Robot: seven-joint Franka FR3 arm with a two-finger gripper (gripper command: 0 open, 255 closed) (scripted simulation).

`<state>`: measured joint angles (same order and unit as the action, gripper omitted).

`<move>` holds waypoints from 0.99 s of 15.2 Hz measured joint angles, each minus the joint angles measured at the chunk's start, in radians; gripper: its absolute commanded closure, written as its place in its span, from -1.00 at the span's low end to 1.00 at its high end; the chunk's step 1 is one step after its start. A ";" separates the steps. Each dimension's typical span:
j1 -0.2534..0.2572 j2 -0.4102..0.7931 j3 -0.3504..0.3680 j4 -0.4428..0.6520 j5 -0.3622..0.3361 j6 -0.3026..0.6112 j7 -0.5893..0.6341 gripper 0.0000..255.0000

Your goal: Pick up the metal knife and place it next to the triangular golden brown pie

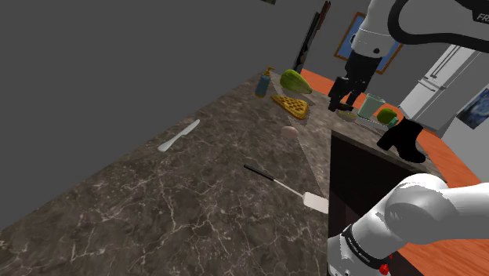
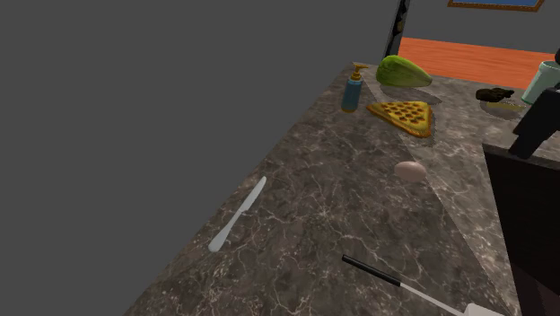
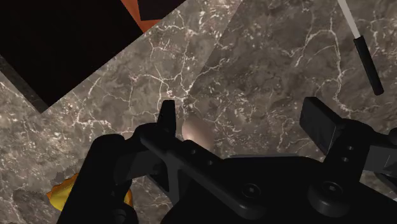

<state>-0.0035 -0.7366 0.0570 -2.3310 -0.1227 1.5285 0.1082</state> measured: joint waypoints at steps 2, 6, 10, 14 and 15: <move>0.000 0.001 0.007 -0.006 0.008 0.008 0.016 -1.00; 0.005 0.025 0.072 -0.040 0.079 0.068 0.155 -1.00; 0.004 0.090 0.142 -0.066 0.146 0.171 0.304 -1.00; 0.004 0.173 0.220 -0.060 0.205 0.266 0.458 -1.00; 0.002 0.198 0.237 -0.055 0.215 0.292 0.494 -1.00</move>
<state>-0.0015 -0.5390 0.2936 -2.3865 0.0925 1.8201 0.6018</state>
